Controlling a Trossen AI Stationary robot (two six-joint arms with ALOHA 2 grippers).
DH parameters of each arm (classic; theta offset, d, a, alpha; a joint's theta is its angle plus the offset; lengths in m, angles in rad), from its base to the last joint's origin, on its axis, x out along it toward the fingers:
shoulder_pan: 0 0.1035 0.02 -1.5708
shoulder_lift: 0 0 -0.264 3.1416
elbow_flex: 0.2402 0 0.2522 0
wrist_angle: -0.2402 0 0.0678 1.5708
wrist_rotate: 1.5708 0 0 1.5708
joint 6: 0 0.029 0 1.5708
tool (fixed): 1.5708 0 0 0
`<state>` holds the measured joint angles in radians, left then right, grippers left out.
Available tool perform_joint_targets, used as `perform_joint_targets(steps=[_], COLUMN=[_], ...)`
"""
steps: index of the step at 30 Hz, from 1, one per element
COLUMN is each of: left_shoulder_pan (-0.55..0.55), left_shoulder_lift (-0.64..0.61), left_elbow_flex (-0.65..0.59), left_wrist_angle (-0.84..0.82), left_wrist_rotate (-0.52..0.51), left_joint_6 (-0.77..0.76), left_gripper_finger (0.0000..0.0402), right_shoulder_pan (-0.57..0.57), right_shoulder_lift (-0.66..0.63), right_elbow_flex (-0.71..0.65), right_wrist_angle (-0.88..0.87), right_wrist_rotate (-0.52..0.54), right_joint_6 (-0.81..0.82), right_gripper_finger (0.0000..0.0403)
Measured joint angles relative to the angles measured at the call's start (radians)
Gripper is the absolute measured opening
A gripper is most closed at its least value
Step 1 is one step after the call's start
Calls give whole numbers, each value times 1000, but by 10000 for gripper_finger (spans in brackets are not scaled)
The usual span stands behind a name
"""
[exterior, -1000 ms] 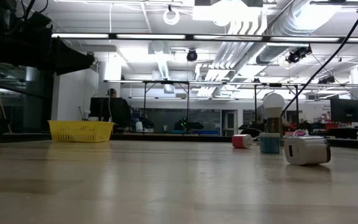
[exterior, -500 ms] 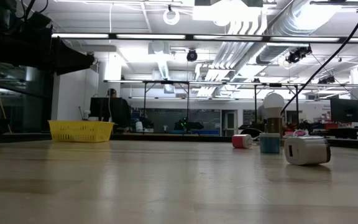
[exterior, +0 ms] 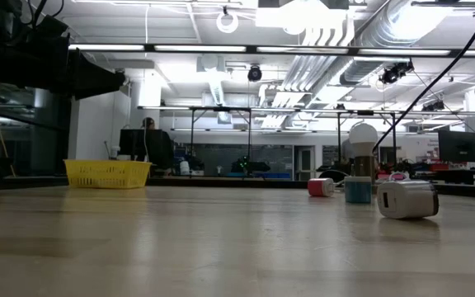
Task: Pick & Place Office items
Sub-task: Put the black charger adapter into the orange bin
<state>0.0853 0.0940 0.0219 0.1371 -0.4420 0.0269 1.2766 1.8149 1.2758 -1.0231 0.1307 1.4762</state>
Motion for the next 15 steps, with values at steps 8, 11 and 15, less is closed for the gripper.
perform_joint_targets(steps=[8, 11, 15], left_shoulder_pan=[0, 0, 0], left_shoulder_lift=[0, 0, 0], left_elbow_flex=[0, 0, 0], left_wrist_angle=[0, 0, 0], left_wrist_rotate=[0, 0, 0], left_joint_6=[0, 0, 0], left_gripper_finger=[243, 243, 243], right_shoulder_pan=[0, -7, -24], right_shoulder_lift=[0, 0, 0], right_elbow_flex=[0, 0, 0], right_wrist_angle=[36, 44, 48], right_wrist_rotate=[11, 38, 56], right_joint_6=[-32, -60, -103], right_gripper_finger=[138, 138, 138])
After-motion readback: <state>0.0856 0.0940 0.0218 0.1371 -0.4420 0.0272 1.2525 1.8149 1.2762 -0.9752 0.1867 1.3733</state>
